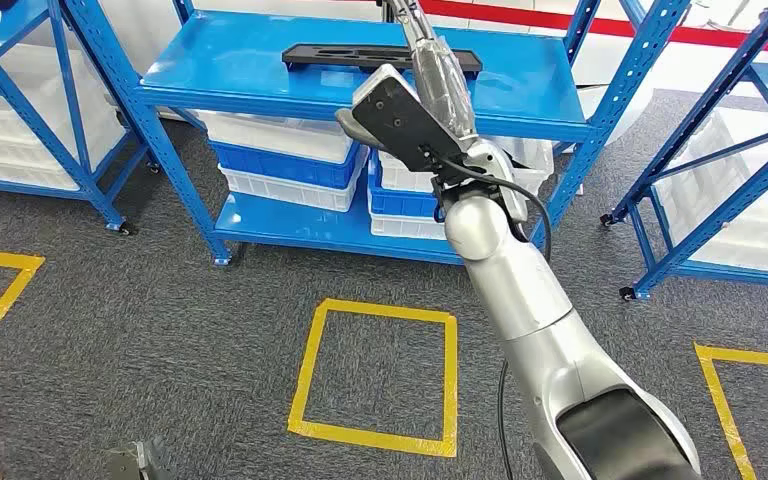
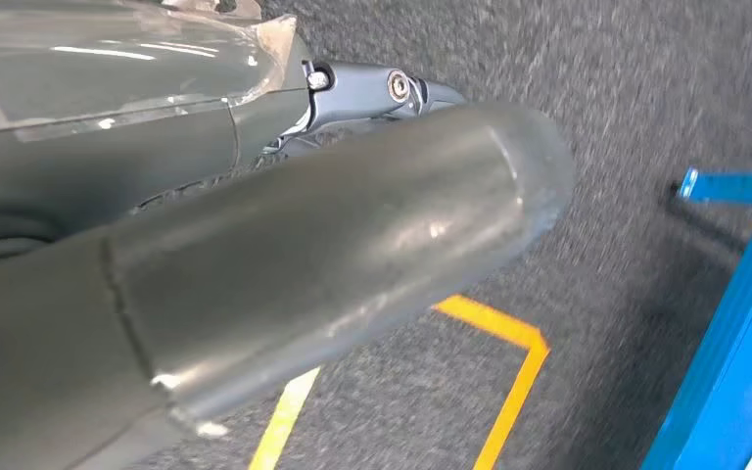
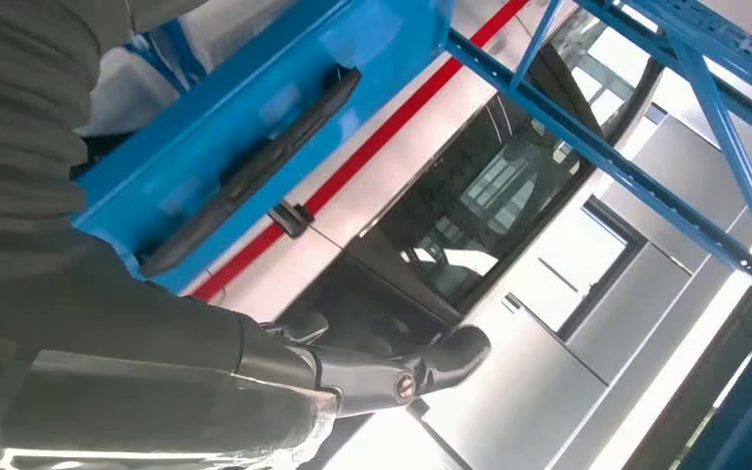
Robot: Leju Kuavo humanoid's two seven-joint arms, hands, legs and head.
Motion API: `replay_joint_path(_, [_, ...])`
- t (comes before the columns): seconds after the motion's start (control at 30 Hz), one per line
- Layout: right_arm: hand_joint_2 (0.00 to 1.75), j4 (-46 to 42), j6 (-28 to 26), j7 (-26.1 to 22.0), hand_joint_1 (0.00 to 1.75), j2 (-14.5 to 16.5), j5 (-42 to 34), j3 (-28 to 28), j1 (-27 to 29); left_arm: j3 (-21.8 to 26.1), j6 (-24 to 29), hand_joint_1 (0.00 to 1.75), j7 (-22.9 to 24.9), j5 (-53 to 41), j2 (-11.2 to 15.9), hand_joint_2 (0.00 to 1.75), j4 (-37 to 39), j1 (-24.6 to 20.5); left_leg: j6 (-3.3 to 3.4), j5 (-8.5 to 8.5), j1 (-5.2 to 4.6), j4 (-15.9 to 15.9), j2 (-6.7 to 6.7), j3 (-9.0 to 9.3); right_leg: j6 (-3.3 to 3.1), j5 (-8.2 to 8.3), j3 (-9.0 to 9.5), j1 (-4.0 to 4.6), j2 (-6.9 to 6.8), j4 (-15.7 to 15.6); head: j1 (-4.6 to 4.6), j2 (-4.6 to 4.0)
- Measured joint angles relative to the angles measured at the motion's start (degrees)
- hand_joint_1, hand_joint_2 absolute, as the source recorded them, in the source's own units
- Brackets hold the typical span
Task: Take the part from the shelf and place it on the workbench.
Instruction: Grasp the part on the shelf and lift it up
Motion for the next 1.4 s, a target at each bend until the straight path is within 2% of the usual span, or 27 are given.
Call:
replay_joint_path(0.1, [1.75, 1.0, -0.1, -0.3, 0.00, -0.1, 0.0, 0.2, 0.1, 0.6, -0.1, 0.00, 0.0, 0.5, 0.0, 0.00, 0.0, 0.0, -0.15, -0.17, -0.04, 0.0, -0.19, 0.06, 0.15, -0.36, -4.56, 0.12, 0.01, 5.8, 0.06, 0.00])
replay_joint_path(0.13, [1.75, 1.5, -0.2, -0.4, 0.00, -0.1, 0.0, 0.3, 0.0, 0.9, -0.2, 0.00, 0.0, 0.7, 0.0, 0.00, 0.1, 0.0, -0.30, -0.33, -0.05, 0.1, -0.31, 0.17, 0.47, 0.81, -5.38, 0.15, 0.01, 5.6, 0.10, 0.00])
replay_joint_path(0.17, [1.75, 1.8, -0.4, -0.6, 0.00, -0.1, 0.0, 0.4, 0.0, 1.0, -0.2, 0.00, 0.0, 0.8, 0.0, 0.00, 0.1, -0.1, -0.51, -0.59, -0.03, 0.2, -0.44, 0.36, 0.90, 2.90, -5.00, 0.15, 0.00, 2.9, 0.09, 0.00])
replay_joint_path(0.23, [1.75, 2.3, -0.7, -1.0, 0.00, -0.1, 0.1, 0.6, -0.2, 1.2, -0.2, 0.00, 0.0, 0.9, 0.0, 0.00, 0.1, -0.2, -1.22, -1.48, -0.15, 0.7, -0.65, 0.59, 1.40, 7.42, -2.27, 0.10, -0.01, -5.4, 0.13, 0.00])
replay_joint_path(0.27, [1.75, 2.6, -0.8, -1.1, 0.00, 0.0, 0.1, 0.7, -0.4, 1.2, -0.2, 0.00, 0.0, 0.9, 0.0, 0.00, 0.1, -0.3, -1.59, -1.89, -0.20, 1.0, -0.74, 0.55, 1.18, 8.67, -1.18, 0.12, 0.05, -8.2, 0.09, 0.00])
replay_joint_path(0.3, [1.75, 2.9, -0.9, -1.1, 0.00, 0.0, 0.2, 0.7, -0.5, 1.3, -0.2, 0.00, 0.0, 0.9, 0.0, 0.00, 0.1, -0.3, -1.93, -2.18, -0.24, 1.2, -0.80, 0.41, 0.79, 9.10, -0.61, 0.24, 0.12, -9.7, -0.01, 0.00])
replay_joint_path(0.43, [1.75, 3.6, -1.1, -1.5, 0.00, 0.4, 0.4, 0.8, -0.9, 1.6, -0.1, 0.00, 0.0, 1.2, 0.1, 0.00, 0.2, -0.6, -2.93, -3.11, 0.27, 2.3, -0.56, -0.14, -0.99, 8.53, -0.19, 0.36, 0.38, -9.9, -0.34, 0.00])
replay_joint_path(0.47, [1.75, 3.7, -1.1, -1.6, 0.00, 0.6, 0.5, 0.9, -1.1, 1.6, 0.0, 0.00, 0.0, 1.4, 0.1, 0.00, 0.2, -0.8, -3.28, -4.00, 0.36, 4.3, -0.39, -1.18, -1.41, 8.33, 0.12, 0.21, 0.39, -10.0, -0.49, 0.00])
replay_joint_path(0.5, [1.75, 3.7, -1.2, -1.8, 0.00, 0.9, 0.6, 0.9, -1.3, 1.7, 0.1, 0.00, 0.0, 1.6, 0.1, 0.00, 0.2, -0.9, -3.60, -5.15, 0.41, 7.7, -0.22, -3.10, -1.78, 8.11, 0.36, 0.24, 0.39, -10.0, -0.64, 0.00])
replay_joint_path(0.57, [1.75, 4.2, -1.2, -2.0, 0.00, 1.2, 0.6, 1.1, -1.5, 1.8, 0.4, 0.00, 0.0, 2.0, 0.1, 0.00, 0.3, -1.1, -4.03, -7.30, 0.48, 15.9, -0.07, -8.47, -2.35, 7.71, 0.69, 0.42, 0.40, -10.0, -0.81, 0.00])
replay_joint_path(0.6, [1.75, 4.4, -1.2, -2.0, 0.00, 1.4, 0.7, 1.2, -1.5, 1.9, 0.4, 0.00, 0.0, 2.2, 0.2, 0.00, 0.4, -1.1, -4.04, -7.26, 0.48, 18.3, -0.06, -10.66, -2.57, 7.54, 0.86, 0.55, 0.44, -10.0, -0.83, 0.00])
replay_joint_path(0.63, [1.75, 4.6, -1.2, -2.0, 0.00, 1.5, 0.7, 1.3, -1.5, 2.0, 0.5, 0.00, 0.0, 2.3, 0.2, 0.00, 0.4, -1.1, -3.90, -6.08, 0.47, 18.6, -0.06, -11.80, -2.71, 7.36, 1.09, 0.68, 0.50, -10.0, -0.82, 0.00])
replay_joint_path(0.67, [1.75, 4.9, -1.2, -2.0, 0.00, 1.6, 0.7, 1.3, -1.6, 2.0, 0.6, 0.00, 0.0, 2.5, 0.2, 0.00, 0.5, -1.1, -3.60, -3.83, 0.43, 16.5, -0.06, -11.68, -2.78, 7.16, 1.41, 0.80, 0.56, -10.0, -0.83, 0.00])
replay_joint_path(0.7, [1.75, 5.0, -1.2, -2.0, 0.00, 1.8, 0.7, 1.4, -1.6, 2.1, 0.6, 0.00, 0.0, 2.5, 0.2, 0.00, 0.5, -1.2, -3.15, -0.89, 0.34, 12.6, -0.06, -10.49, -2.80, 6.93, 1.79, 0.92, 0.63, -10.0, -0.83, 0.00])
replay_joint_path(0.73, [1.75, 5.2, -1.2, -2.0, 0.00, 1.9, 0.7, 1.4, -1.8, 2.1, 0.6, 0.00, 0.0, 2.6, 0.3, 0.00, 0.5, -1.2, -2.66, 1.23, 0.17, 8.6, -0.02, -8.90, -2.76, 6.73, 2.14, 1.03, 0.67, -10.1, -0.77, 0.00])
replay_joint_path(0.77, [1.75, 5.3, -1.2, -2.0, 0.00, 2.1, 0.7, 1.4, -1.9, 2.1, 0.7, 0.00, 0.0, 2.6, 0.4, 0.00, 0.5, -1.3, -2.17, 2.59, -0.07, 5.1, 0.04, -7.45, -2.68, 6.58, 2.38, 1.15, 0.70, -10.3, -0.76, 0.00])
replay_joint_path(0.8, [1.75, 5.4, -1.2, -2.0, 0.00, 2.2, 0.7, 1.4, -2.2, 2.1, 0.7, 0.00, 0.1, 2.7, 0.4, 0.00, 0.5, -1.5, -1.74, 3.05, -0.34, 3.0, 0.10, -6.51, -2.51, 6.49, 2.52, 1.21, 0.71, -10.5, -0.74, 0.00])
replay_joint_path(0.9, [1.75, 5.9, -1.3, -2.0, 0.00, 2.5, 0.7, 1.4, -2.4, 2.1, 1.0, 0.00, 0.4, 2.8, 0.6, 0.00, 0.6, -1.8, -0.74, 2.69, -0.64, 1.1, 0.13, -5.30, -1.39, 6.88, 2.64, 1.57, 0.66, -9.9, -0.74, 0.00])
replay_joint_path(0.97, [1.75, 6.1, -1.4, -2.0, 0.00, 2.6, 0.7, 1.5, -2.7, 2.2, 1.1, 0.00, 0.6, 2.8, 0.6, 0.00, 0.6, -2.0, -0.26, 2.88, -0.42, 0.6, 0.10, -4.17, -1.09, 5.83, 1.70, 1.67, 0.60, -7.7, -0.62, 0.00])
replay_joint_path(1.07, [1.75, 6.4, -1.7, -1.9, 0.00, 2.5, 0.9, 1.5, -2.9, 2.1, 1.3, 0.00, 1.0, 2.6, 0.6, 0.00, 0.6, -2.4, -0.08, 2.88, -0.33, 0.4, 0.01, -3.70, -0.93, 2.07, -3.67, 1.34, 0.57, 1.8, -0.53, 0.00])
replay_joint_path(1.1, [1.75, 6.6, -1.8, -1.9, 0.00, 2.4, 0.9, 1.5, -2.8, 2.1, 1.4, 0.00, 1.1, 2.5, 0.6, 0.00, 0.6, -2.5, -0.11, 2.76, -0.32, 0.4, -0.03, -3.64, -0.71, 1.35, -5.61, 1.20, 0.57, 4.5, -0.54, 0.00])
replay_joint_path(1.13, [1.75, 6.8, -1.8, -1.9, 0.00, 2.3, 0.9, 1.5, -2.6, 2.0, 1.4, 0.00, 1.2, 2.5, 0.6, 0.00, 0.6, -2.5, -0.20, 2.59, -0.30, 0.5, -0.08, -3.52, -0.34, 1.49, -6.66, 1.07, 0.56, 5.3, -0.52, 0.00])
replay_joint_path(1.17, [1.75, 7.0, -1.9, -1.8, 0.00, 2.3, 0.9, 1.5, -2.4, 2.0, 1.4, 0.00, 1.3, 2.5, 0.6, 0.00, 0.7, -2.5, -0.38, 2.34, -0.25, 0.5, -0.13, -3.32, 0.21, 2.65, -6.58, 0.90, 0.55, 3.8, -0.51, 0.00])
replay_joint_path(1.23, [1.75, 7.2, -2.0, -1.8, 0.00, 2.2, 0.9, 1.5, -2.3, 2.0, 1.4, 0.00, 1.4, 2.4, 0.7, 0.00, 0.7, -2.5, -0.94, 1.62, -0.15, 0.8, -0.18, -2.82, 1.55, 6.73, -3.99, 0.37, 0.39, -3.8, -0.49, 0.00])
replay_joint_path(1.27, [1.75, 7.4, -2.1, -1.9, 0.00, 2.1, 0.9, 1.4, -2.3, 2.0, 1.4, 0.00, 1.4, 2.4, 0.7, 0.00, 0.7, -2.6, -1.26, 1.23, -0.17, 1.0, -0.19, -2.66, 1.65, 7.94, -2.79, 0.32, 0.29, -7.3, -0.51, 0.00])
replay_joint_path(1.3, [1.75, 7.5, -2.1, -1.9, 0.00, 2.1, 0.9, 1.3, -2.3, 2.0, 1.4, 0.00, 1.4, 2.3, 0.7, 0.00, 0.7, -2.7, -1.63, 0.85, -0.22, 1.2, -0.17, -2.69, 1.23, 8.63, -1.85, 0.37, 0.21, -9.4, -0.53, 0.00])
replay_joint_path(1.4, [1.75, 7.7, -2.2, -1.9, 0.00, 1.9, 0.9, 1.0, -2.2, 1.7, 1.7, 0.00, 1.5, 2.0, 0.9, 0.00, 0.8, -3.0, -2.58, 0.23, -0.23, 1.8, -0.09, -2.72, -1.30, 8.65, -0.93, 0.53, 0.29, -10.3, -0.80, 0.00])
